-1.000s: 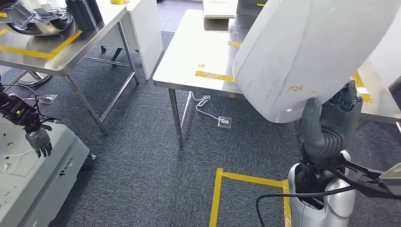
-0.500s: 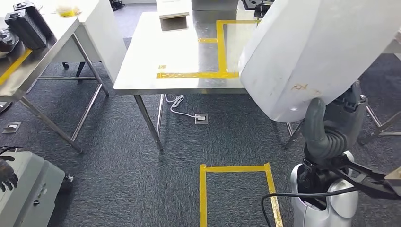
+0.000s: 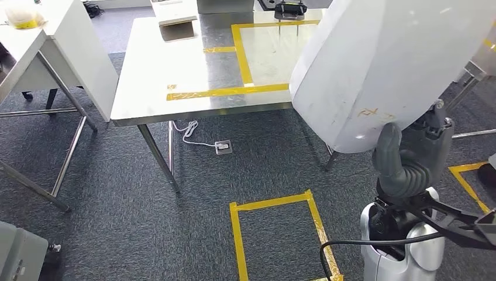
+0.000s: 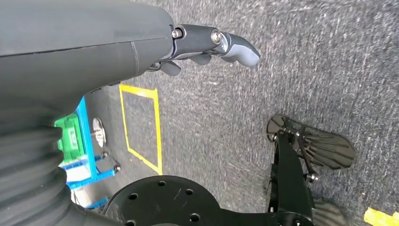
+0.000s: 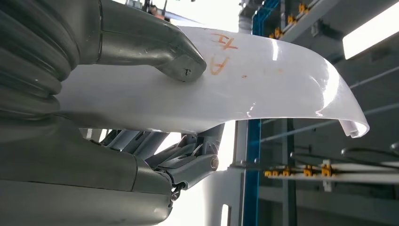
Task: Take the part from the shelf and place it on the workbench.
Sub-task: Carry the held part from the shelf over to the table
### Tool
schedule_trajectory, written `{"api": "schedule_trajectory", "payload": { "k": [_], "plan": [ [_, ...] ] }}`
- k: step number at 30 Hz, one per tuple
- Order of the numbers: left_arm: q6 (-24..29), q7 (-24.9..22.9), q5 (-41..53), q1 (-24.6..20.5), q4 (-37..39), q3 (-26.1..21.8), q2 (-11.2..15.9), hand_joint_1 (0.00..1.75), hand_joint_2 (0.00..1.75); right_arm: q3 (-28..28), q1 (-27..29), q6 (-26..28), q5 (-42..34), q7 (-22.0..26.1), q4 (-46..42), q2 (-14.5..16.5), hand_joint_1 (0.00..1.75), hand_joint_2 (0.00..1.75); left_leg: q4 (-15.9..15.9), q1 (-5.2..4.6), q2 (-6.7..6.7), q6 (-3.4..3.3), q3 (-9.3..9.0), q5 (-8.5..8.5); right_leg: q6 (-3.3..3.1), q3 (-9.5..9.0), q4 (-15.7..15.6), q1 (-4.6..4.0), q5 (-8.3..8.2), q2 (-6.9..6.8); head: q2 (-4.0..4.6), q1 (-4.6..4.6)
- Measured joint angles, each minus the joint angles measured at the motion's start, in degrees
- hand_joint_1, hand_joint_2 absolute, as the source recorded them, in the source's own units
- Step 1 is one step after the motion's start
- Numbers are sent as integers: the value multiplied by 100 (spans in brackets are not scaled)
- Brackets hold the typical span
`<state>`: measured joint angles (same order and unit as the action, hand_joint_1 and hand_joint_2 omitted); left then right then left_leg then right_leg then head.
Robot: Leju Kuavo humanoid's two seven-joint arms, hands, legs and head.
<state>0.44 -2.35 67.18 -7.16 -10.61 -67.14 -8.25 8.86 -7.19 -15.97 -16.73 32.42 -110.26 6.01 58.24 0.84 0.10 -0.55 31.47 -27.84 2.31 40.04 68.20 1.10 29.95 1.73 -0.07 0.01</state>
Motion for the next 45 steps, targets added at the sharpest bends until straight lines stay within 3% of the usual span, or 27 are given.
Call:
{"api": "schedule_trajectory", "payload": {
  "k": [2,3,4,7,9,11,13,15,17,18,19,20,22,24,26,28,30,32,33,34,36,38,42,45],
  "plan": [
    [0,-10,1,18,1,0,4,0,175,-10,15,5,1,4,14,-2,175,175,18,-31,170,-19,18,-10,-4,258,578,-4,202,-104,0,0],
    [0,-14,1,19,1,0,5,0,175,-17,22,6,1,7,25,-5,175,175,29,-41,252,-24,25,-16,-15,243,590,-8,157,-128,0,1],
    [0,-16,1,14,1,0,5,0,175,-23,26,6,1,15,34,-9,175,175,42,-46,327,-24,28,-23,-34,96,354,-15,18,-162,0,2],
    [0,-10,1,-10,-1,0,5,0,175,-27,18,4,2,66,53,-15,175,175,77,-75,517,22,20,-64,-151,-514,-709,-75,-318,-508,0,-2],
    [0,-7,1,-16,-2,0,5,0,175,-28,5,3,1,85,64,-16,175,175,70,-88,626,85,-9,-81,-232,-570,-879,-113,-324,-579,0,-7],
    [0,-5,1,-27,-2,0,2,0,175,-30,-1,1,1,87,77,-18,175,175,54,-85,700,154,-47,-94,-294,-564,-927,-95,-373,-442,0,-9],
    [0,-1,-1,-39,-1,0,0,0,175,-30,-15,0,0,87,87,-18,175,175,249,-72,464,226,28,-253,-356,-574,-980,-48,-431,-318,1,-17],
    [0,2,-4,-30,3,0,0,0,175,-27,-35,-3,0,86,109,-15,175,175,887,-50,124,281,318,-611,-393,-556,-995,-29,-463,-194,1,-27],
    [0,2,-7,-5,5,0,2,0,175,-25,-38,-6,1,85,141,-13,175,175,1535,-45,25,301,626,-849,-403,-533,-991,-30,-476,-42,1,-29],
    [0,2,-8,4,5,0,4,0,175,-25,-38,-7,1,85,155,-13,175,175,1616,-44,13,300,672,-814,-400,-529,-987,-29,-481,37,1,-29],
    [0,2,-8,8,5,0,7,0,175,-25,-39,-7,1,84,163,-13,175,175,1460,-42,-2,290,607,-665,-393,-528,-981,-28,-486,114,1,-29],
    [0,2,-13,7,4,0,10,0,175,-25,-43,-7,1,84,169,-13,175,175,1103,-38,-57,274,448,-442,-383,-528,-974,-26,-490,188,1,-29],
    [0,3,-32,4,5,0,18,0,175,-24,-66,-6,-2,81,179,-13,175,175,335,-23,-321,233,116,-130,-340,-511,-951,-26,-497,321,0,-28],
    [0,3,-53,2,5,0,22,0,175,-21,-96,5,-6,81,189,-13,175,175,25,-28,-475,189,-2,-87,-261,-478,-948,-20,-513,431,1,-28],
    [0,3,-60,-4,6,0,18,0,175,-20,-109,38,0,98,194,-13,175,175,-8,-34,-379,124,-24,-65,-175,-455,-970,-5,-542,516,1,-28],
    [0,8,-60,-6,3,0,18,0,175,-20,-126,88,21,133,195,-13,175,175,-51,-13,-282,45,-57,-15,-120,-366,-800,-22,-430,337,0,-18],
    [0,15,-60,7,-1,0,24,0,175,-19,-155,121,50,155,205,-13,175,175,-67,-12,-185,3,-55,9,-83,-72,-164,-41,-71,13,0,-6],
    [0,19,-60,23,-1,0,28,0,175,-17,-166,134,72,159,230,-13,175,175,-52,-23,-95,-6,-32,5,-55,258,549,-34,224,-115,0,-4],
    [0,19,-60,24,-1,0,29,0,175,-18,-167,144,79,159,244,-14,175,175,-44,-25,-58,-6,-24,2,-52,308,672,-30,230,-131,0,-4],
    [0,20,-59,23,0,0,29,0,175,-18,-169,153,90,160,254,-15,175,175,-36,-26,-30,-2,-20,-2,-56,239,565,-28,133,-138,0,-4],
    [0,22,-55,12,1,0,24,0,175,-19,-179,180,110,160,263,-17,175,175,-15,-26,7,21,-23,-21,-92,-185,-202,-31,-198,-158,0,-4],
    [0,30,-34,0,0,0,22,0,175,-17,-187,202,124,158,266,-18,175,175,16,-49,26,63,-16,-50,-150,-521,-836,-51,-380,-178,0,-5],
    [0,37,13,-4,-1,0,31,0,175,-15,-187,210,128,160,268,-28,175,175,2,-84,35,35,16,-65,-194,-571,-954,-62,-400,-171,0,-7],
    [0,36,14,-8,1,0,27,0,175,-10,-189,209,129,161,268,-28,175,175,-43,-82,35,74,-4,-43,-229,-570,-953,-68,-392,-169,0,-7]
  ]
}}
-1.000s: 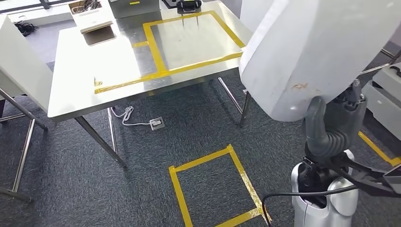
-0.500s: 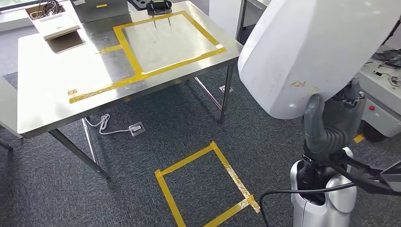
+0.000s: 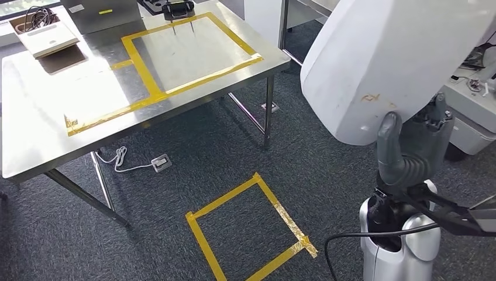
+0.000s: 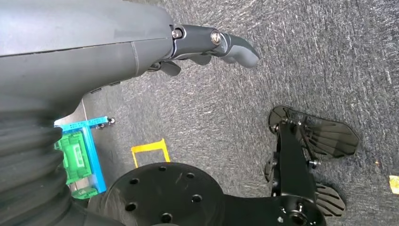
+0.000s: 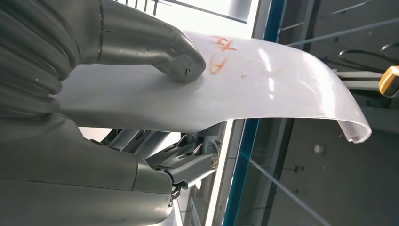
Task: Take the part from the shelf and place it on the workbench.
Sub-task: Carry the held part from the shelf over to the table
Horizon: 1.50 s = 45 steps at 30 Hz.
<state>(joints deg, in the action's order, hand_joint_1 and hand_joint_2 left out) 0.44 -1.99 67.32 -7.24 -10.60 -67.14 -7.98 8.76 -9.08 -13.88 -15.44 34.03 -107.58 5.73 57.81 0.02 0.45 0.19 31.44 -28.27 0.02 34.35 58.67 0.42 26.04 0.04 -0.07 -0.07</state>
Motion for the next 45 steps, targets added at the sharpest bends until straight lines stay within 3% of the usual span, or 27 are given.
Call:
{"api": "schedule_trajectory", "payload": {
  "k": [8,22,25,27,28,30,32,33,34,36,38,40,42,43,45],
  "plan": [
    [0,0,0,1,0,0,2,0,175,46,-20,-1,1,-31,0,0,175,175,-25,6,-1,84,-23,24,-30,5,13,-5,2,-1,0,0],
    [0,41,5,2,0,0,3,0,175,97,-21,-35,1,-41,10,0,175,175,-3,-4,-1,80,-40,23,-17,3,10,11,-13,-1,0,0],
    [0,57,13,-2,-2,0,20,0,175,100,-23,-38,0,-37,11,0,175,175,-16,-32,3,-8,-9,18,48,-20,-52,40,-48,-5,0,-1],
    [0,61,13,-6,-1,0,14,0,175,105,-29,-51,0,-32,10,-1,175,175,-164,9,20,-79,-96,94,83,-24,-21,33,-14,-4,0,0],
    [0,61,13,-9,0,0,8,0,175,107,-34,-58,-1,-28,11,-2,175,175,-242,36,28,-102,-146,140,97,39,135,21,86,1,0,2],
    [0,61,14,-9,1,0,2,0,175,109,-27,-69,0,-27,15,-4,175,175,-303,68,41,-119,-186,179,136,340,784,32,428,13,0,3],
    [0,61,39,-6,1,0,4,0,175,109,11,-67,12,-31,22,-13,175,175,-275,81,46,-93,-174,159,193,637,1382,83,647,13,0,3],
    [0,64,73,-3,1,0,5,0,175,109,39,-56,34,-25,24,-20,175,175,-247,96,45,-64,-170,138,222,654,1413,110,605,11,0,2],
    [0,66,122,1,0,2,6,0,175,108,76,-37,67,-13,14,-28,175,175,-203,121,40,-25,-166,105,255,551,1210,138,456,5,0,3],
    [0,74,245,10,-3,19,20,0,175,108,179,3,154,20,-43,-53,175,175,-70,173,29,82,-145,7,323,187,506,177,157,-7,0,3],
    [0,89,367,17,-3,65,34,0,175,102,305,45,243,42,-147,-81,175,175,63,180,18,189,-102,-91,261,19,171,170,106,8,0,6],
    [0,126,450,21,-1,128,35,0,175,74,427,120,325,63,-245,-114,175,175,85,170,14,262,-86,-125,108,43,212,143,160,33,0,6],
    [0,166,497,11,-2,185,48,0,175,9,529,196,375,111,-315,-170,175,175,113,180,14,309,-81,-173,8,30,209,143,171,38,0,3],
    [0,176,513,1,-2,207,58,0,175,-26,563,216,380,143,-343,-204,175,175,249,182,13,321,-24,-263,-29,18,199,147,171,39,0,2],
    [0,183,507,-9,-2,237,82,0,175,-75,605,210,357,209,-375,-286,175,175,891,168,6,319,294,-589,-79,3,189,135,182,38,0,-1]
  ]
}}
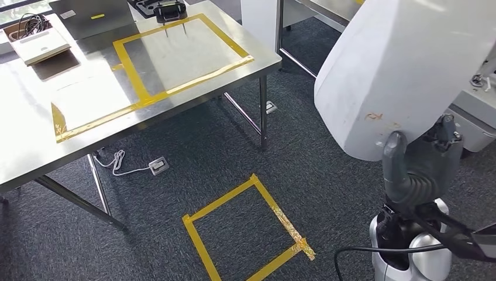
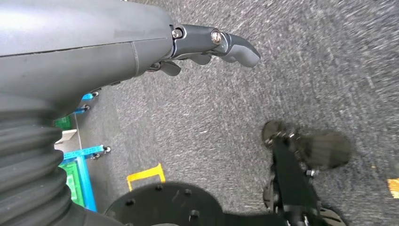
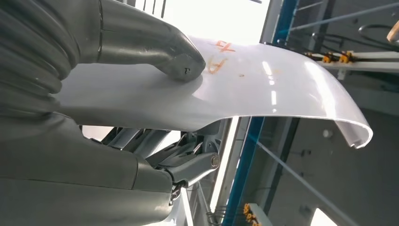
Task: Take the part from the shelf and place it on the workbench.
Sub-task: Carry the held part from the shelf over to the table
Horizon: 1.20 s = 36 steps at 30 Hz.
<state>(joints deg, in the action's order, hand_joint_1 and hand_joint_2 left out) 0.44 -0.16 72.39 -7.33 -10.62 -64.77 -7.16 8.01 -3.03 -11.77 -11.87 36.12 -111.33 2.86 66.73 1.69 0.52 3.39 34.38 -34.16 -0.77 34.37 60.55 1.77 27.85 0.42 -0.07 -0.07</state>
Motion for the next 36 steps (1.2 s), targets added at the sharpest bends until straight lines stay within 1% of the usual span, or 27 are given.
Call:
{"api": "schedule_trajectory", "payload": {
  "k": [1,2,3,4,6,7,8,10,12,13,14,16,17,18,19,20,21,23,24,27,28,30,32,33,34,35,36],
  "plan": [
    [0,2,-16,5,0,5,12,0,175,-12,8,-10,-24,23,-3,-42,175,175,402,-12,-4,-10,216,-155,-17,-2,1,-16,9,3,0,0],
    [0,4,-40,16,0,5,21,0,175,-19,11,-21,-50,42,-3,-86,175,175,715,-25,-7,-27,397,-231,-32,-9,1,-35,19,8,0,0],
    [0,9,-59,32,0,5,28,0,175,-24,9,-25,-79,51,-2,-126,175,175,843,-39,-12,-56,496,-194,-45,-21,2,-54,29,17,0,-1],
    [0,11,-74,49,0,5,31,0,175,-27,-1,-25,-114,56,1,-164,175,175,733,-58,-18,-99,483,-33,-54,-42,2,-73,40,28,0,0],
    [0,14,-94,80,0,5,38,0,175,-27,-47,-13,-210,52,10,-235,175,175,37,-117,-39,-220,225,428,-58,-95,-3,-97,68,43,0,0],
    [-1,10,-98,92,1,5,43,0,175,-27,-89,-1,-269,35,18,-269,175,175,-318,-147,-49,-276,83,583,-46,-110,-1,-111,81,50,0,1],
    [-1,5,-114,102,1,5,48,0,175,-27,-141,13,-328,3,29,-300,175,175,-551,-172,-58,-309,-15,652,-23,-112,-5,-115,86,55,0,1],
    [-1,-1,-177,123,1,5,57,0,175,-27,-254,51,-418,-108,54,-344,175,175,-693,-200,-64,-326,-75,641,44,-104,-26,-114,76,65,0,-1],
    [0,3,-293,141,-1,1,61,0,175,-10,-367,96,-455,-231,67,-356,175,175,-760,-175,-62,-352,-113,672,114,-100,-12,-116,95,55,0,-1],
    [0,6,-353,144,-1,-5,60,0,175,11,-427,114,-460,-276,71,-356,175,175,-799,-156,-59,-379,-138,691,142,-54,97,-121,163,42,0,0],
    [0,9,-417,144,-2,-16,58,0,175,40,-482,121,-456,-313,75,-356,175,175,-832,-138,-55,-402,-163,705,164,54,326,-126,284,27,0,0],
    [0,-2,-498,145,-1,-52,51,0,175,110,-559,123,-431,-375,94,-355,175,175,-840,-138,-49,-435,-177,699,196,427,1043,-117,595,7,0,0],
    [0,-16,-519,148,0,-71,44,0,175,147,-582,122,-407,-399,110,-354,175,175,-836,-139,-48,-441,-177,693,208,607,1363,-115,690,3,0,-1],
    [0,-30,-525,152,1,-87,34,0,175,179,-600,122,-385,-414,129,-354,175,175,-829,-140,-47,-443,-178,685,215,708,1513,-114,682,-2,1,0],
    [0,-39,-525,155,2,-97,21,0,175,204,-619,122,-369,-420,146,-353,175,175,-820,-140,-48,-441,-181,676,218,698,1443,-112,568,-8,1,0],
    [0,-44,-524,156,2,-102,6,0,175,225,-643,122,-355,-420,162,-352,175,175,-806,-138,-52,-433,-185,662,214,576,1158,-109,371,-16,1,0],
    [0,-40,-520,157,2,-105,-9,0,175,238,-672,121,-340,-416,174,-351,175,175,-784,-138,-56,-417,-189,643,203,384,736,-106,171,-29,1,0],
    [0,-18,-505,152,2,-106,-27,0,175,261,-718,118,-293,-410,193,-344,175,175,-737,-158,-66,-365,-179,601,155,79,99,-115,-37,-44,1,-1],
    [0,-6,-495,148,1,-106,-31,0,175,271,-729,116,-256,-409,199,-337,175,175,-727,-168,-68,-335,-173,592,123,18,-29,-124,-48,-43,1,-2],
    [0,5,-462,117,1,-106,-34,0,175,304,-739,124,-139,-444,205,-297,175,175,-729,-168,-66,-238,-170,586,20,2,-68,-125,-67,-20,0,-2],
    [0,5,-449,98,1,-105,-36,0,175,315,-745,129,-105,-463,205,-278,175,175,-651,-163,-66,-202,-135,531,-14,-10,-88,-114,-78,-21,0,-6],
    [0,-1,-419,58,1,-105,-40,0,175,335,-752,139,-55,-503,205,-232,175,175,-155,-145,-65,-137,106,263,-61,-31,-113,-92,-86,-31,0,-15],
    [0,-19,-402,35,2,-104,-45,0,175,346,-748,145,-22,-519,205,-195,175,175,598,-131,-65,-98,485,-39,-78,-33,-114,-90,-78,-33,0,-20],
    [0,-28,-398,31,2,-104,-45,0,175,349,-742,145,-6,-522,205,-178,175,175,822,-125,-65,-89,610,-69,-80,-38,-114,-89,-75,-29,0,-20],
    [0,-34,-398,30,2,-104,-43,0,175,351,-737,146,13,-524,205,-162,175,175,830,-120,-65,-87,634,16,-77,-48,-114,-87,-70,-23,0,-20],
    [0,-36,-397,29,1,-104,-40,0,175,353,-732,146,30,-529,205,-144,175,175,608,-116,-65,-91,543,199,-68,-65,-113,-83,-63,-16,0,-21],
    [0,-35,-396,27,1,-104,-37,0,175,356,-729,147,44,-534,204,-126,175,175,209,-112,-65,-98,360,432,-54,-88,-113,-78,-53,-10,0,-20]
  ]
}}
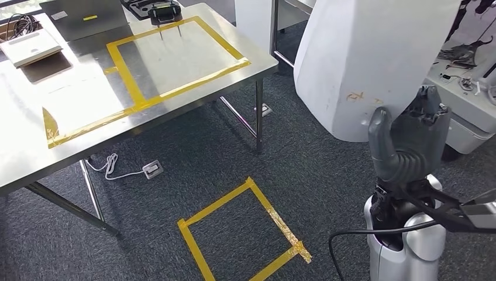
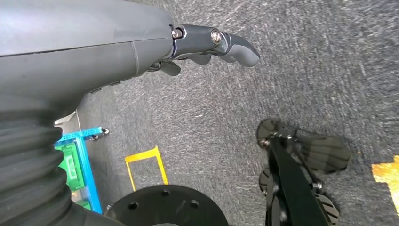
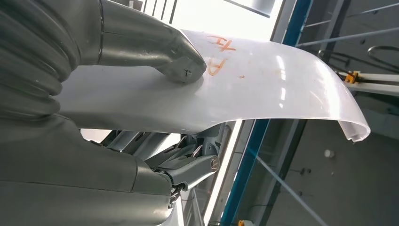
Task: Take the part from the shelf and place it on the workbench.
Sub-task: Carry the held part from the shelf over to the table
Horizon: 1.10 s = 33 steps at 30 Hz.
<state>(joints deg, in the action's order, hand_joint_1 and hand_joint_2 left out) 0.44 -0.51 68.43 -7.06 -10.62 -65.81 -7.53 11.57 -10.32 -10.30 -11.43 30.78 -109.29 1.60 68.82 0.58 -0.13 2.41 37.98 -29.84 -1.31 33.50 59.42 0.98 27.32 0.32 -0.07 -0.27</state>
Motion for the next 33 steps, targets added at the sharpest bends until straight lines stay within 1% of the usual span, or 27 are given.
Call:
{"api": "schedule_trajectory", "payload": {
  "k": [1,2,3,6,7,8,9,11,12,13,14,16,17,18,20,22,23,24,25,26,27,28,29,30,31,32,33],
  "plan": [
    [0,3,2,-3,0,0,3,0,175,3,0,2,10,-7,-1,16,175,175,-406,-2,-4,-12,-195,157,23,-18,0,-3,12,4,0,0],
    [0,5,4,-8,1,0,4,0,175,5,-1,3,14,-17,-2,31,175,175,-720,-12,-8,-39,-347,254,53,-25,3,-9,21,9,0,0],
    [0,7,6,-11,1,0,4,0,175,8,-1,5,18,-26,-4,44,175,175,-900,-23,-11,-72,-432,282,87,-26,0,-16,23,12,0,0],
    [0,4,7,-10,2,0,2,0,175,18,0,7,45,-45,-12,65,175,175,-982,-41,-13,-205,-460,277,202,-25,-29,-12,19,16,0,-2],
    [0,2,7,-8,1,0,1,0,175,22,-1,9,57,-45,-15,67,175,175,-1005,-35,-11,-253,-476,285,234,-2,31,-8,60,10,0,-2],
    [0,-1,7,-9,0,0,2,0,175,26,-3,11,68,-45,-19,67,175,175,-1027,-28,-8,-297,-492,293,260,80,203,-5,156,4,0,-2],
    [0,-3,6,-9,-1,0,3,0,175,27,-1,13,76,-44,-22,68,175,175,-1042,-23,-3,-334,-504,294,279,228,499,-2,302,-2,0,-1],
    [0,-6,5,-2,-3,-1,8,0,175,29,13,16,86,-45,-22,69,175,175,-1038,-42,4,-376,-507,277,298,650,1295,-5,623,-8,0,0],
    [0,-8,4,6,-2,-1,7,0,175,29,24,14,91,-47,-21,69,175,175,-1031,-55,7,-388,-508,268,296,814,1574,-8,685,-8,0,0],
    [0,-10,4,12,-2,-1,7,0,175,29,30,11,95,-48,-21,69,175,175,-1022,-68,7,-395,-513,258,284,881,1649,-13,637,-8,0,-1],
    [0,-11,4,16,-1,-2,6,0,175,29,31,7,99,-48,-21,69,175,175,-1013,-80,4,-399,-524,244,259,823,1479,-23,479,-8,0,-1],
    [0,-11,4,16,-1,-1,2,0,175,29,28,0,108,-46,-21,69,175,175,-997,-99,-1,-391,-558,206,173,451,667,-61,71,-17,0,-2],
    [0,-9,5,15,-1,-1,0,0,175,29,25,-2,112,-48,-21,69,175,175,-990,-112,-4,-373,-568,183,134,279,304,-85,-51,-32,0,-2],
    [0,-6,5,15,-1,0,-1,0,175,29,23,-3,117,-46,-21,69,175,175,-986,-118,-5,-348,-576,164,101,172,77,-105,-99,-43,0,-2],
    [0,-2,7,15,-1,-1,-1,0,175,29,22,-2,127,-46,-21,69,175,175,-999,-122,0,-284,-588,133,58,127,-23,-128,-71,-48,0,-2],
    [0,-2,7,11,-5,-2,4,0,175,29,21,-2,134,-43,-22,70,175,175,-984,-125,8,-215,-611,88,5,42,-88,-91,-74,-36,0,-5],
    [0,-2,7,7,-5,-2,2,0,175,29,18,-2,135,-42,-23,71,175,175,-874,-124,8,-181,-582,23,-18,-16,-128,-65,-76,-37,0,-14],
    [0,-2,7,5,-5,-1,1,0,175,30,17,-2,138,-41,-23,72,175,175,-643,-115,5,-147,-476,-87,-38,-73,-160,-42,-72,-40,0,-24],
    [0,0,7,4,-2,-1,-6,0,175,31,18,-2,142,-40,-22,73,175,175,-299,-94,2,-116,-299,-228,-52,-107,-170,-38,-47,-42,0,-35],
    [0,1,8,8,-1,0,-7,0,175,31,23,-1,145,-40,-22,73,175,175,92,-69,2,-88,-70,-361,-59,-130,-172,-35,-18,-41,0,-40],
    [0,3,10,17,-1,0,-5,0,175,32,32,2,150,-40,-21,74,175,175,408,-45,3,-62,142,-422,-59,-155,-171,-33,18,-36,0,-40],
    [0,5,14,27,-1,0,-4,0,175,32,40,5,160,-38,-21,74,175,175,550,-26,3,-41,275,-375,-49,-191,-171,-28,57,-28,0,-40],
    [0,7,17,36,-1,-1,-4,0,175,32,46,12,168,-35,-20,74,175,175,465,-8,4,-24,294,-206,-33,-240,-171,-20,98,-19,0,-40],
    [0,8,21,42,-1,-1,-3,0,175,32,50,19,178,-32,-20,74,175,175,157,8,6,-11,198,52,-10,-305,-171,-9,146,-13,0,-40],
    [0,8,23,47,0,-1,-3,0,175,32,52,24,186,-28,-19,74,175,175,-245,23,9,-1,43,296,20,-360,-171,1,199,-12,0,-40],
    [0,8,24,45,2,-1,-5,0,175,32,53,28,189,-24,-20,74,175,175,-614,20,12,-1,-127,443,58,-404,-167,2,254,-9,0,-44],
    [0,8,24,43,5,-1,-8,0,175,32,53,31,192,-20,-21,74,175,175,-865,16,15,-29,-253,498,98,-434,-170,0,298,-6,0,-46]
  ]
}}
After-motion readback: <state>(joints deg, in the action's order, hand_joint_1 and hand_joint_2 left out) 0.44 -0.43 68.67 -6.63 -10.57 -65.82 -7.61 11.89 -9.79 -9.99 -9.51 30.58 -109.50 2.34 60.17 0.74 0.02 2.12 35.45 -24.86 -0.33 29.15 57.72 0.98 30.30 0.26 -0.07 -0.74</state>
